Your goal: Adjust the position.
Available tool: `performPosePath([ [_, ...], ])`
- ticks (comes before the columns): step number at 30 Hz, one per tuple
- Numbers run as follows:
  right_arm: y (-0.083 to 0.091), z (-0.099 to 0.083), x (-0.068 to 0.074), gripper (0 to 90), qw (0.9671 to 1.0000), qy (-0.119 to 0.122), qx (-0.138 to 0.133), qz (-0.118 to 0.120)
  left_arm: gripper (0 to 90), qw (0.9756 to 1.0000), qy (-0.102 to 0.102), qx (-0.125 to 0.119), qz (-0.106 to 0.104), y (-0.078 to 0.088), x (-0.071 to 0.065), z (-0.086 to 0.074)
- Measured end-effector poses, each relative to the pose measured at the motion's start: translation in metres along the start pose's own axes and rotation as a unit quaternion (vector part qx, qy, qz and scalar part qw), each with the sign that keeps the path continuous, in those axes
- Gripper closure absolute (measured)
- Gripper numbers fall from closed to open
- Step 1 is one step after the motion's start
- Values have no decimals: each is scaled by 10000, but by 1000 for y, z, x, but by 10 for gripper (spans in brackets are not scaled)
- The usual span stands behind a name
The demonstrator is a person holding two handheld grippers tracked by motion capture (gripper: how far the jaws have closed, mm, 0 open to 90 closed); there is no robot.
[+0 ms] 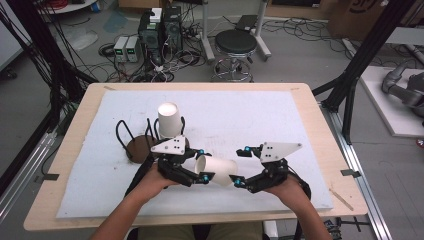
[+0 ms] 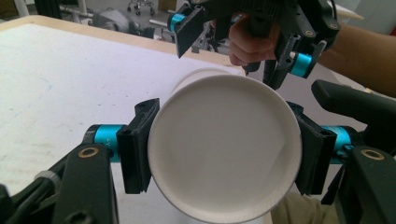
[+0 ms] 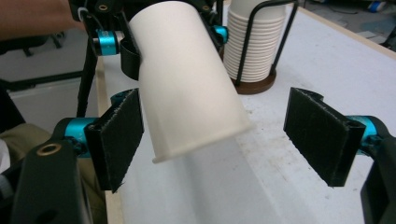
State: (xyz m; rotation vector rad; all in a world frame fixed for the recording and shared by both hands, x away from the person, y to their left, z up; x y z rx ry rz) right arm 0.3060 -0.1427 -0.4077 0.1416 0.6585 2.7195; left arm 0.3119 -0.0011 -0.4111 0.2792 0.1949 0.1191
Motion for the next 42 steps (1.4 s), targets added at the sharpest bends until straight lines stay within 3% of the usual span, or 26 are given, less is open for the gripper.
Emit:
performPosePath([
  [8,6,-8,-5,204,9996,-207,-142,-95,348,9991,74,-422,37,7,4,0],
  [9,6,-11,-2,204,9993,-357,-134,23,348,9985,110,-530,15,9,4,1],
  [13,4,-17,-3,203,9991,-384,-181,22,348,9972,135,-738,-45,10,3,3],
  [15,3,-21,1,203,9985,-488,-165,157,347,9971,128,-754,-64,10,2,3],
  [23,-6,-27,5,203,9984,-449,-169,315,348,9965,65,-813,-205,7,-2,3],
  [31,-11,-27,14,203,9970,-439,-162,615,348,9941,32,-950,-517,4,-11,7],
  [36,-15,-26,20,186,9954,-428,-200,832,348,9939,-43,-833,-728,-2,-18,4],
  [42,-9,-21,20,267,9945,-271,-394,928,354,9939,-67,-809,-748,-2,-18,2],
])
Point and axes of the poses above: each handheld gripper's, and its own axes: y roughly backward along the jaws, z roughly out of its top, x roughly to its left, the point moved 9 cm from there along -y, roughly forward along the jaws
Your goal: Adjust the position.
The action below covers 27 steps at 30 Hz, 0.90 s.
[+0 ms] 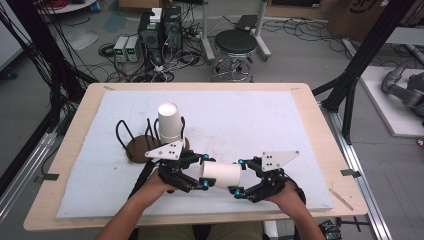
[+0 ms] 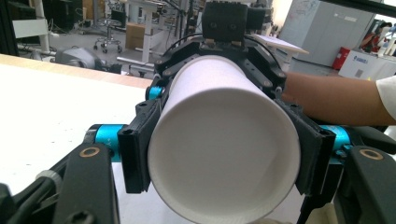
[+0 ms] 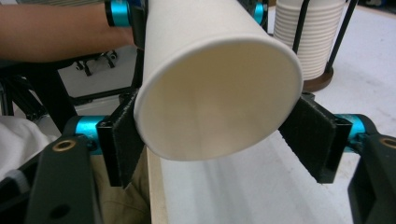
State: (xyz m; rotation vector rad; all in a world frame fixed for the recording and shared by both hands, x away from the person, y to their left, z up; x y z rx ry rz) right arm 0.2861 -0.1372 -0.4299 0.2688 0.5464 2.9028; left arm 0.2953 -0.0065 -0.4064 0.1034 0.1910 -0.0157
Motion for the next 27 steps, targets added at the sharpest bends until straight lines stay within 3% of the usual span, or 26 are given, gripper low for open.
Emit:
performPosePath([
  [4,4,2,-1,303,10000,50,-79,-11,360,10000,-45,49,20,0,1,-1],
  [9,4,1,-1,327,9999,129,38,-52,360,9996,-106,237,103,-1,0,-5],
  [10,4,1,-1,327,9999,137,65,-57,348,9996,-106,237,103,-1,0,-5],
  [11,4,1,-1,327,9998,154,83,-68,256,9990,-10,326,313,-2,1,-7],
  [12,4,1,-1,327,9998,154,83,-68,167,9990,-10,326,313,-2,1,-7],
  [13,5,1,-2,326,9998,149,106,-79,167,9984,125,421,366,-2,2,-8],
  [15,7,1,-4,324,9994,182,258,-172,150,9967,62,640,503,1,2,-11],
  [18,9,1,-5,321,9987,219,387,-243,150,9950,36,779,628,3,4,-11],
  [19,10,1,-8,317,9971,325,609,-334,150,9941,-1,875,648,5,4,-10],
  [22,10,2,-9,315,9951,390,817,-390,150,9926,-68,1006,674,7,5,-9],
  [23,9,3,-11,313,9926,461,1023,-459,154,9902,-133,1192,719,7,5,-9],
  [24,9,3,-12,312,9909,516,1152,-477,154,9902,-133,1192,719,7,5,-9],
  [25,8,4,-13,312,9891,549,1273,-505,155,9876,-174,1385,720,5,5,-10],
  [26,7,4,-13,311,9875,585,1376,-506,157,9876,-174,1385,720,5,5,-10],
  [27,6,5,-13,311,9857,637,1475,-511,158,9847,-212,1576,706,4,6,-12],
])
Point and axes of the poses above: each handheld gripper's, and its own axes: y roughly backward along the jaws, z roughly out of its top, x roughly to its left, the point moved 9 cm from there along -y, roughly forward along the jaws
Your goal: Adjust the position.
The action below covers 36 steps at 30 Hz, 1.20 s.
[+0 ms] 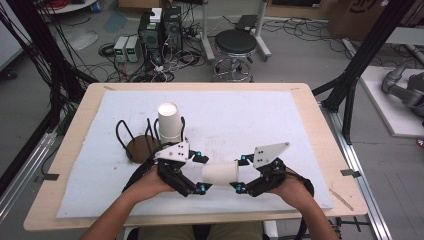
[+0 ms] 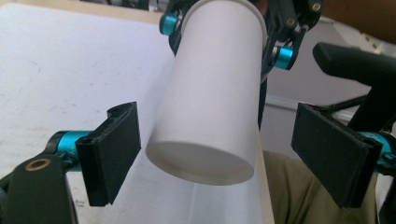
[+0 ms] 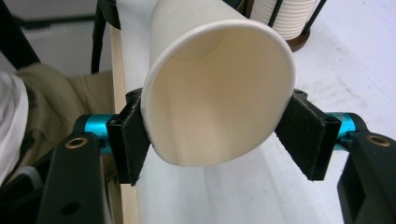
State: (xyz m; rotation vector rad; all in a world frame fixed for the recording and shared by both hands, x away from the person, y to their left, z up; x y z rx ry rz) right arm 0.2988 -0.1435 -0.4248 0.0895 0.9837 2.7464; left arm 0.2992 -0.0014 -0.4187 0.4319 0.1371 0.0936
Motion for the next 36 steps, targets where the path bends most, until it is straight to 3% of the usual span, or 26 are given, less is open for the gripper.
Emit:
performPosePath([
  [1,0,0,0,311,10000,0,0,0,158,10000,0,0,0,0,0,0],
  [2,-2,3,0,310,9997,135,225,-20,161,9999,-6,108,-11,-2,0,-1],
  [5,-5,7,2,308,9984,287,485,-11,164,9992,-97,386,-10,-8,-1,-5],
  [10,-11,13,5,304,9941,562,931,-22,200,9962,-296,810,-92,-14,-3,-9],
  [14,-16,12,6,301,9891,748,1265,-35,219,9942,-298,1023,-133,-18,-3,-12],
  [17,-19,12,7,300,9871,813,1378,-18,238,9933,-277,1108,-152,-20,-4,-14],
  [18,-20,12,9,300,9867,816,1406,14,242,9914,-273,1268,-194,-21,-4,-19],
  [25,-25,12,12,300,9827,934,1599,56,286,9880,-215,1496,-308,-27,-5,-26],
  [27,-26,12,13,300,9796,1010,1739,48,311,9863,-236,1596,-335,-28,-4,-29],
  [34,-30,11,16,300,9755,1032,1940,94,340,9845,-222,1701,-374,-30,-5,-33],
  [36,-30,11,16,299,9757,1027,1931,113,343,9850,-252,1664,-383,-31,-4,-33],
])
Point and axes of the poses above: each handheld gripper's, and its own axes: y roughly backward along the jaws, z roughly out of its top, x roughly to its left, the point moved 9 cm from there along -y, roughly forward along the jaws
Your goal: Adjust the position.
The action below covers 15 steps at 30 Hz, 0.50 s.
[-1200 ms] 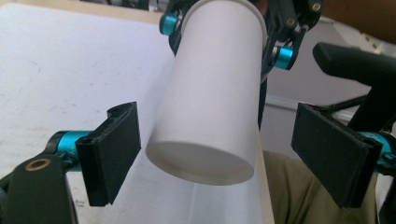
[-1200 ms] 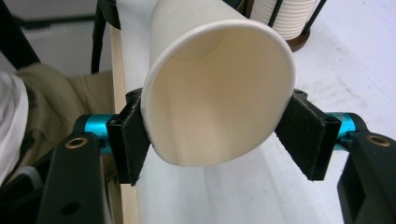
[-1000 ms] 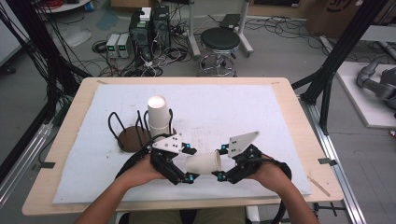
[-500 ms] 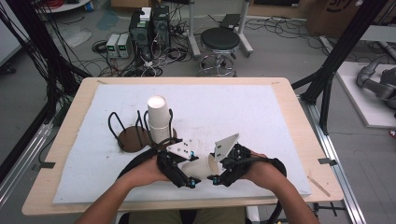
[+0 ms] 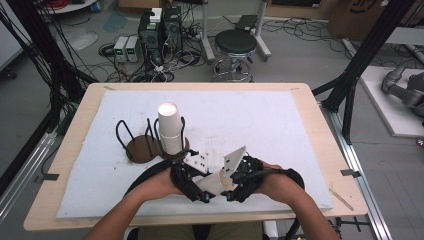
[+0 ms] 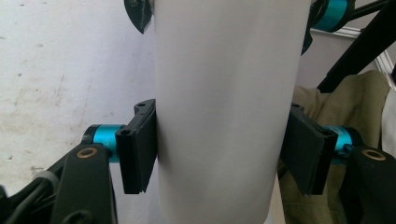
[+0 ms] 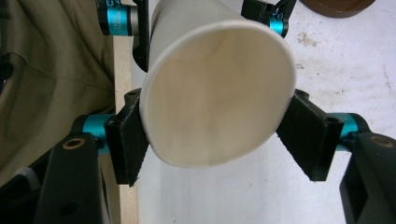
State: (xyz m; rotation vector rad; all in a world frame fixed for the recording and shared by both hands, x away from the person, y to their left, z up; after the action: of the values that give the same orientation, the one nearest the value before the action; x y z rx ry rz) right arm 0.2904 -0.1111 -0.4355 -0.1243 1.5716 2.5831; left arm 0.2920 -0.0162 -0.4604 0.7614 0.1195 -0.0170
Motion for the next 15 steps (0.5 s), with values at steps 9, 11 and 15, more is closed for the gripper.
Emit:
performPosePath([
  [9,12,2,-8,214,9880,-730,-1358,75,321,9982,207,-567,40,4,3,7],
  [11,20,2,-11,212,9783,-981,-1822,71,320,9974,262,-661,74,5,4,7],
  [15,34,-3,-15,206,9565,-1419,-2548,39,319,9909,494,-1235,216,13,11,7],
])
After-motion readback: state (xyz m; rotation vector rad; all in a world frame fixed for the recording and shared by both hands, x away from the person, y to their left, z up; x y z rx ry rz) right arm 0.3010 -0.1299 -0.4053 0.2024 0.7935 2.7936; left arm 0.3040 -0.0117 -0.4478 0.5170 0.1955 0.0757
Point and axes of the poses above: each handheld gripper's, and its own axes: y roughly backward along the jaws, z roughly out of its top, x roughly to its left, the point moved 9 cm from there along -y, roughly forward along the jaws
